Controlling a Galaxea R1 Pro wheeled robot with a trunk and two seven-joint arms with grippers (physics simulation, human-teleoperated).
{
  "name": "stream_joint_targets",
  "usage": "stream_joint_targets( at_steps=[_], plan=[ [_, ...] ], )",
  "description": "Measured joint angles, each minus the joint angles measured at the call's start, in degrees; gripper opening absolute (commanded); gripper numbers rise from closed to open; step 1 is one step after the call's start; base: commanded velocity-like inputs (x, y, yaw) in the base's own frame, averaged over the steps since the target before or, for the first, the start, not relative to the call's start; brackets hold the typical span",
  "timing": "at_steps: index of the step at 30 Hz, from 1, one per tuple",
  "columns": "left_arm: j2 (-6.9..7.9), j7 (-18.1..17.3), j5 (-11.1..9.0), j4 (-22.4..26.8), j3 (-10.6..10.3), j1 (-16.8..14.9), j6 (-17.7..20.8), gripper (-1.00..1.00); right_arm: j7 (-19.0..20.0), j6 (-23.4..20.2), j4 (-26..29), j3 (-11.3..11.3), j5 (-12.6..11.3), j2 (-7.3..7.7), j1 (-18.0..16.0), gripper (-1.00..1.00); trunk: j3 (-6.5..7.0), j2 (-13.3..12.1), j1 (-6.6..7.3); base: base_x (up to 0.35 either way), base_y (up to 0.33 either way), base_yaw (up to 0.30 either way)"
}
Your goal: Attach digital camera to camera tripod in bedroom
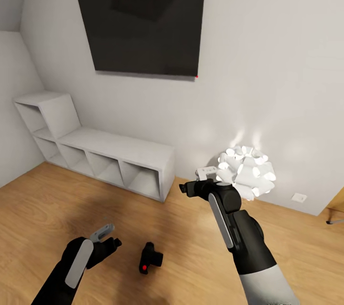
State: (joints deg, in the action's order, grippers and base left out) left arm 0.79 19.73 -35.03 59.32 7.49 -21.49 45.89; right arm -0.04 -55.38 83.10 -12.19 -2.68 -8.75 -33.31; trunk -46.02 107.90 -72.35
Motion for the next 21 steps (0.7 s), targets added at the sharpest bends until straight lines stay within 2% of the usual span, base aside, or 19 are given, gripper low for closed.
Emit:
stream_joint_targets(
  at_steps=[8, 21],
  plan=[
    [-0.2, -0.2, -0.12, 2.07, -0.36, 1.19, 0.05, 1.0, -0.21, -0.01, 1.65, -0.58, -0.06, -0.01, -0.09, 1.0, -1.44, 3.21, -1.76, 0.0, 0.0, 0.0],
    [-0.28, 0.05, 0.09, 2.04, -0.62, 1.53, 0.09, 1.0, -0.25, -0.01, 2.02, -0.69, -0.14, -0.02, -0.07, 1.0, -3.77, 8.42, -4.61, 0.0, 0.0, 0.0]
  ],
)
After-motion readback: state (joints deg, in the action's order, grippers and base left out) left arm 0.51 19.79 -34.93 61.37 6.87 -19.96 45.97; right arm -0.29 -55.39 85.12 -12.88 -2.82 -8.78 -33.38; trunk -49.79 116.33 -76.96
